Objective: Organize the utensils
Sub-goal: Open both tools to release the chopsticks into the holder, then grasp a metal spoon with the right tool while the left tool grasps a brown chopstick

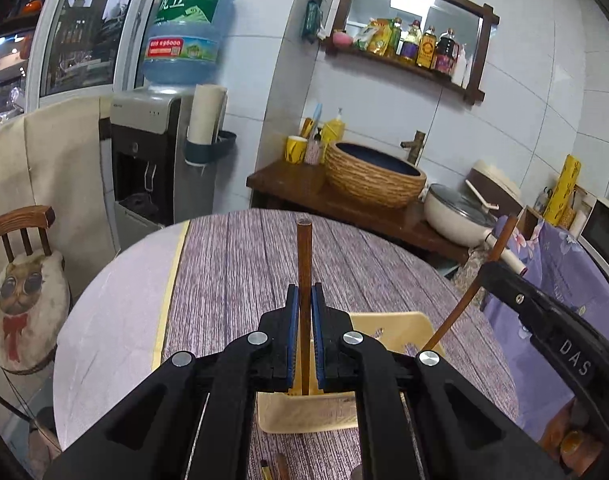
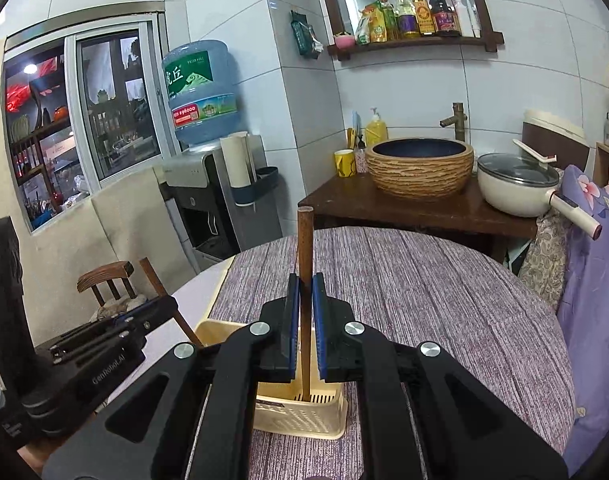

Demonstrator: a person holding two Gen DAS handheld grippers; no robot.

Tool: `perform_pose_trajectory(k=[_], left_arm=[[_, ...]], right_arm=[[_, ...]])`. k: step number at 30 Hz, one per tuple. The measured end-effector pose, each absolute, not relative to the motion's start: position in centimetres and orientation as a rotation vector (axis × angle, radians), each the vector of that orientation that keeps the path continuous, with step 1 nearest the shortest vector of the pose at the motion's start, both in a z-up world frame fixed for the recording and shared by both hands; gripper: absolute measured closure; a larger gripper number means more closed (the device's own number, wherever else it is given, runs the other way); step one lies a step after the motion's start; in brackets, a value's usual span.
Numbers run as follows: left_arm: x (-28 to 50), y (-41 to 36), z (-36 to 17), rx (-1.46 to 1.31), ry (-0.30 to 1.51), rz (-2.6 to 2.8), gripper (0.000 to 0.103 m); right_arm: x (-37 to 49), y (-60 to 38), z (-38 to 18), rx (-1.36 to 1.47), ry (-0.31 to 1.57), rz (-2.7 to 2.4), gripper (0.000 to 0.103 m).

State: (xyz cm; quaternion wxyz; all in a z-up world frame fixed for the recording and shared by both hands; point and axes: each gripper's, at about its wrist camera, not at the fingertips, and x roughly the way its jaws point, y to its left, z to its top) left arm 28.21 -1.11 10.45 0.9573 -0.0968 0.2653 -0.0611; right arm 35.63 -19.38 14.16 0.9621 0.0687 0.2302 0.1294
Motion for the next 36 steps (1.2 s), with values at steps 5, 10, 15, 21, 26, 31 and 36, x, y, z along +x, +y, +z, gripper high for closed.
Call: perform_pose_trajectory(k=[5, 10, 15, 21, 26, 31, 36], left_arm=[[28.0, -1.3, 10.6, -0.19, 0.543, -0.137, 0.095], [26.5, -1.2, 11.6, -0.17, 0.498, -0.156, 0.083], [23.6, -0.4, 11.7, -0.183, 0.436, -0.161, 0.039], [21.0, 1.3, 10.2, -0.184, 0.461, -0.098, 0.018], [19.4, 3.4, 7.5, -0.217, 0.509, -0.044, 0.01], [18.5, 4.9, 3.7, -0.263, 0.598, -0.001, 0.009], [17.6, 4.9, 0.7, -0.241, 0.685, 0.024, 0.009]], right_arm=[[35.8, -19.6, 13.8, 0.135, 0.47, 0.256, 0.095], [35.3, -20.1, 13.7, 0.164, 0.459, 0.28, 0.067], [32.9, -20.5, 13.4, 0.144, 0.413, 0.271, 0.041], [29.6, -22.1, 11.8, 0.157, 0.428, 0.267, 0.026], [27.3, -23.1, 9.1, 0.132, 0.478, 0.23, 0.019], [25.8, -23.7, 5.6, 0.097, 0.565, 0.191, 0.017], [24.6, -24.2, 2.0, 0.083, 0.649, 0.159, 0.017]])
